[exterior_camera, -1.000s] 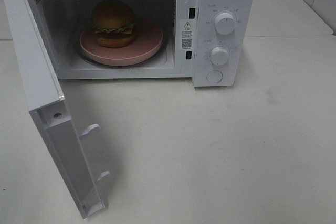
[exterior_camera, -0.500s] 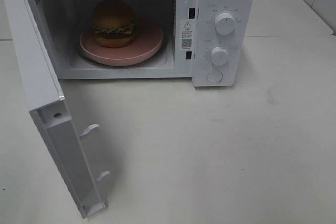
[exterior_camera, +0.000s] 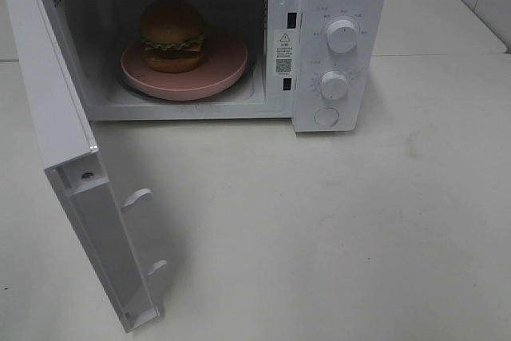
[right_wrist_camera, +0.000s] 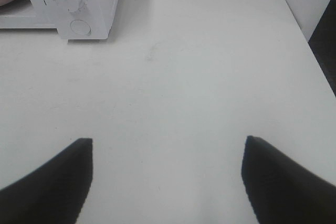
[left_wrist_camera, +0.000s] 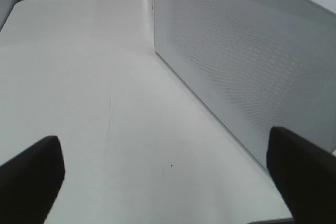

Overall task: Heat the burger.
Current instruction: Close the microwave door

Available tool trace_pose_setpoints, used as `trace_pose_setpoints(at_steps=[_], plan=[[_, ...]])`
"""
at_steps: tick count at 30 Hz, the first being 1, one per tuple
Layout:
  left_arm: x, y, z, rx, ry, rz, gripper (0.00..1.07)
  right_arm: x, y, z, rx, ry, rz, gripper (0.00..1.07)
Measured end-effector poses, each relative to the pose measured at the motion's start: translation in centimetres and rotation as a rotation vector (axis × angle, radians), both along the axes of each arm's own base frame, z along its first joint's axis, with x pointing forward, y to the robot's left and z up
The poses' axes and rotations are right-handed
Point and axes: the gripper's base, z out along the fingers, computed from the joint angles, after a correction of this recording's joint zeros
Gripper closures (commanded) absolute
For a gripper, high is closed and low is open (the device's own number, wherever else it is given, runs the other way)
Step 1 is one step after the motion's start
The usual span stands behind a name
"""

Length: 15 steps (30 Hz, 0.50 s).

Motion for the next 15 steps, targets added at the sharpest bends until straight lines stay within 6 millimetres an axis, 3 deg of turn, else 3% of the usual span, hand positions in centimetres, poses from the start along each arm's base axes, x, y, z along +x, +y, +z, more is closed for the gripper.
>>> trace_pose_setpoints(at_steps=[15], plan=[[0.0,0.0,0.0,0.0,0.0,0.0,0.07,0.0,0.0,0.0,0.0,0.0,0.0,0.32]])
